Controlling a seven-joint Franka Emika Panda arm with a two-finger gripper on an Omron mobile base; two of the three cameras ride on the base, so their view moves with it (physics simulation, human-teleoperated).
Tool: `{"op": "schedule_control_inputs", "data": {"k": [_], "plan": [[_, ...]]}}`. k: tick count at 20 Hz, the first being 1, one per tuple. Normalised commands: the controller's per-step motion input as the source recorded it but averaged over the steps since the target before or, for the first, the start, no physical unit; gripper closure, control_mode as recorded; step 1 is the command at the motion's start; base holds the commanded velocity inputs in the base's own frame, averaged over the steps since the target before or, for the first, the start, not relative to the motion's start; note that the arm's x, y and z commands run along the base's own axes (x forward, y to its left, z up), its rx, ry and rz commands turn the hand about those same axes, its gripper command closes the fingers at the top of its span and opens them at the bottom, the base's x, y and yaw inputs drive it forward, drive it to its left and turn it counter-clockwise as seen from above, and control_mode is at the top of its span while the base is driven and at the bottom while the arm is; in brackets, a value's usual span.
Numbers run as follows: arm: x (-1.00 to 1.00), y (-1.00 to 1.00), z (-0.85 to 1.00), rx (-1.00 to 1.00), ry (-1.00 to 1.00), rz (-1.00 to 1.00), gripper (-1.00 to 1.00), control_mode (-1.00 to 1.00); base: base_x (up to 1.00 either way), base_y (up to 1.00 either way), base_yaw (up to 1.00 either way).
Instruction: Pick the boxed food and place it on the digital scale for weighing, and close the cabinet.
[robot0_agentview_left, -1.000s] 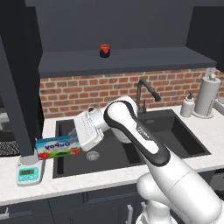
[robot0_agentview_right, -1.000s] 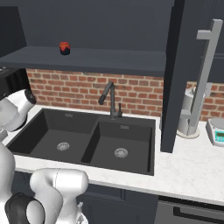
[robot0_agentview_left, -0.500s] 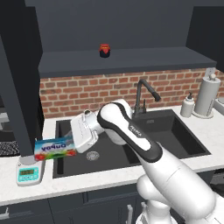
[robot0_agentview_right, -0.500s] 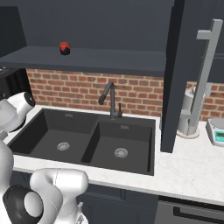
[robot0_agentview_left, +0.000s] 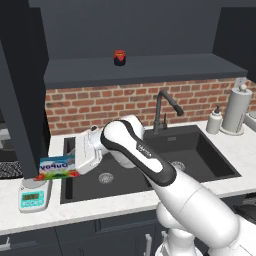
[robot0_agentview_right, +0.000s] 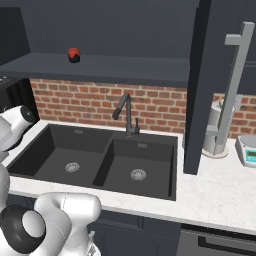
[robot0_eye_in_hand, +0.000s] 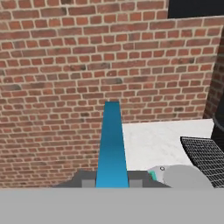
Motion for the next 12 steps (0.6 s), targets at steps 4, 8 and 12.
{"op": "schedule_control_inputs", "data": {"k": [4, 8, 12], "plan": [[0.08, 0.23, -0.01, 0.00, 0.00, -0.08, 1.00, -1.00, 0.00, 0.00, 0.00], [0.08, 0.03, -0.06, 0.00, 0.02, -0.04, 1.00, -1.00, 0.00, 0.00, 0.00], [0.01, 0.00, -0.05, 0.00, 0.03, 0.00, 1.00, -1.00, 0.00, 0.00, 0.00]]}}
